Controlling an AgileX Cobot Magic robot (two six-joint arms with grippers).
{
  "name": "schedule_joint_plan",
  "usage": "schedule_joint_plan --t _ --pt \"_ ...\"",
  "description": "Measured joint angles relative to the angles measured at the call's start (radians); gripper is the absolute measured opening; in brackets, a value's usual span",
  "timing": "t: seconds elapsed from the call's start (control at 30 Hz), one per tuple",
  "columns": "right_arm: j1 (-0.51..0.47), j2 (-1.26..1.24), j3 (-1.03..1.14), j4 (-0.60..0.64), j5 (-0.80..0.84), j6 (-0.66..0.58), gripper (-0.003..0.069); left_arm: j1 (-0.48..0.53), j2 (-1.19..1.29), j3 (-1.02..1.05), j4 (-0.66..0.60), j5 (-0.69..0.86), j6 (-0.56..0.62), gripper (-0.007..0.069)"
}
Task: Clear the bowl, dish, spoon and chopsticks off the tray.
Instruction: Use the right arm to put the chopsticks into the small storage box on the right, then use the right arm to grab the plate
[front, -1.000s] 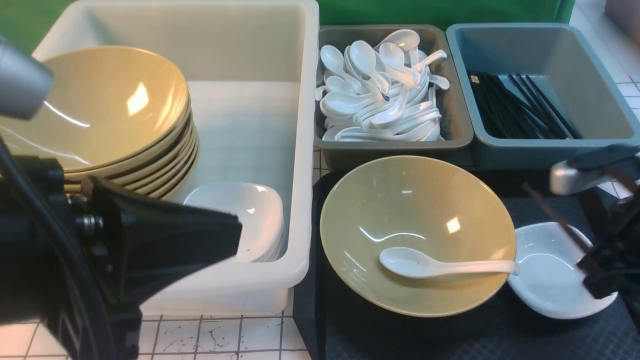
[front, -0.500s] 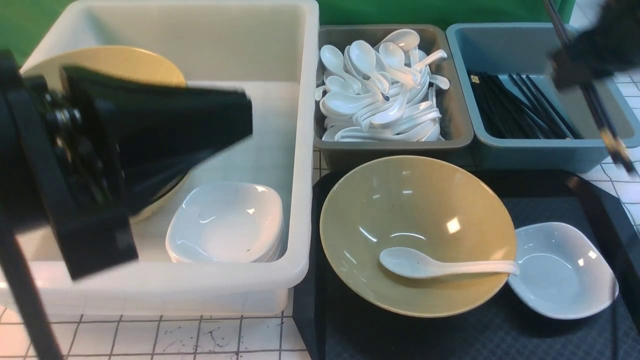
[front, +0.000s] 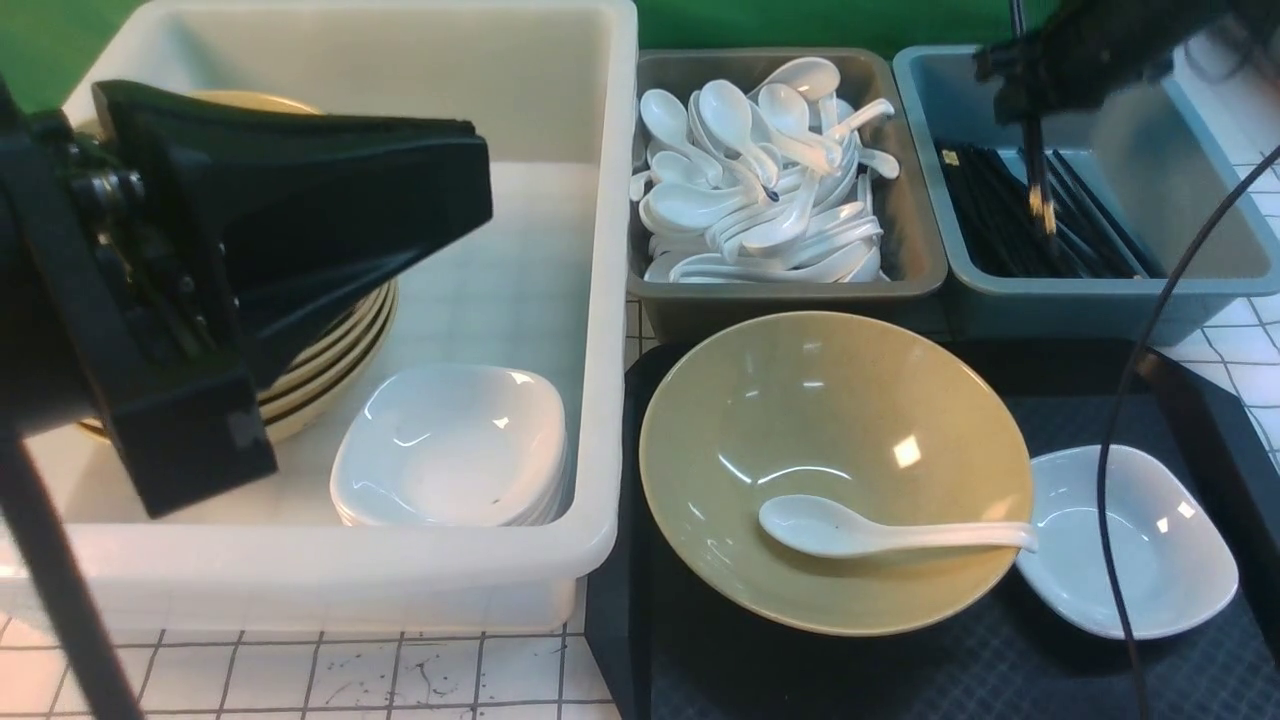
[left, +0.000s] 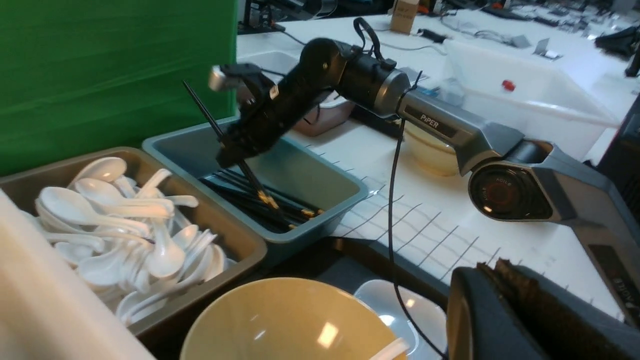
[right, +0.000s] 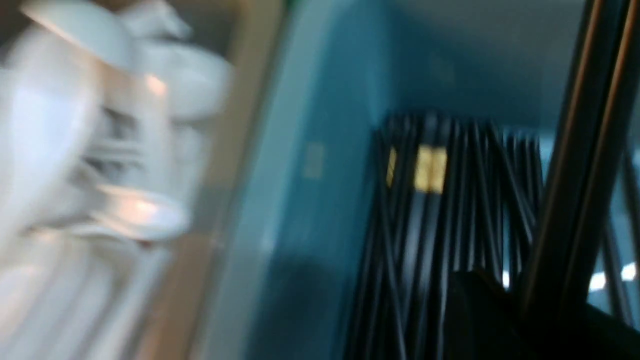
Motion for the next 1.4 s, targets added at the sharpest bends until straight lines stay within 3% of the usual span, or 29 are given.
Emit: schedule_joint_plan --t 0.1,0.33,0.43,0.53,0.6,0.63,0.7,0.87,1.0,1.17,1.4 --pt "0.001 0.01 -0.004 -0.028 0.029 0.012 0.0148 0.0 0.001 0.0 0.029 0.0 0.0 -0.0001" --pt "0.001 -0.024 -0.009 -0.037 0.118 0.016 0.0468 0.0 0.001 0.0 0.04 0.0 0.0 -0.0001" --pt "0.001 -0.08 -0.009 -0.037 0.193 0.016 0.0526 0.0 0.001 0.0 0.041 0.001 -0.014 -0.0001" --pt "0.004 -0.16 -0.009 -0.036 0.253 0.006 0.0491 0.0 0.001 0.0 0.043 0.011 -0.046 -0.0001" --pt "0.011 -0.249 -0.01 -0.037 0.253 -0.015 0.0405 0.0 0.001 0.0 0.049 0.029 -0.06 -0.0001" --pt "0.012 -0.256 -0.01 -0.036 0.253 -0.015 0.0395 0.0 0.001 0.0 0.051 0.034 -0.062 -0.0001" --pt "0.029 -0.371 0.008 -0.033 0.253 -0.022 0.0235 0.0 0.001 0.0 0.057 0.073 -0.082 -0.0001" --pt "0.073 -0.586 0.176 -0.042 0.253 -0.035 0.0077 0.0 0.001 0.0 0.078 0.157 -0.11 -0.0001" --pt "0.123 -0.791 0.413 -0.096 0.254 -0.039 0.0045 0.0 0.001 0.0 0.104 0.237 -0.144 -0.0001" --pt "0.157 -1.067 0.889 -0.129 0.254 -0.031 0.0049 0.0 0.001 0.0 0.119 0.315 -0.173 -0.0001" --pt "0.16 -1.278 1.439 -0.164 0.226 -0.002 0.0118 0.0 0.001 0.0 0.126 0.342 -0.177 -0.0001"
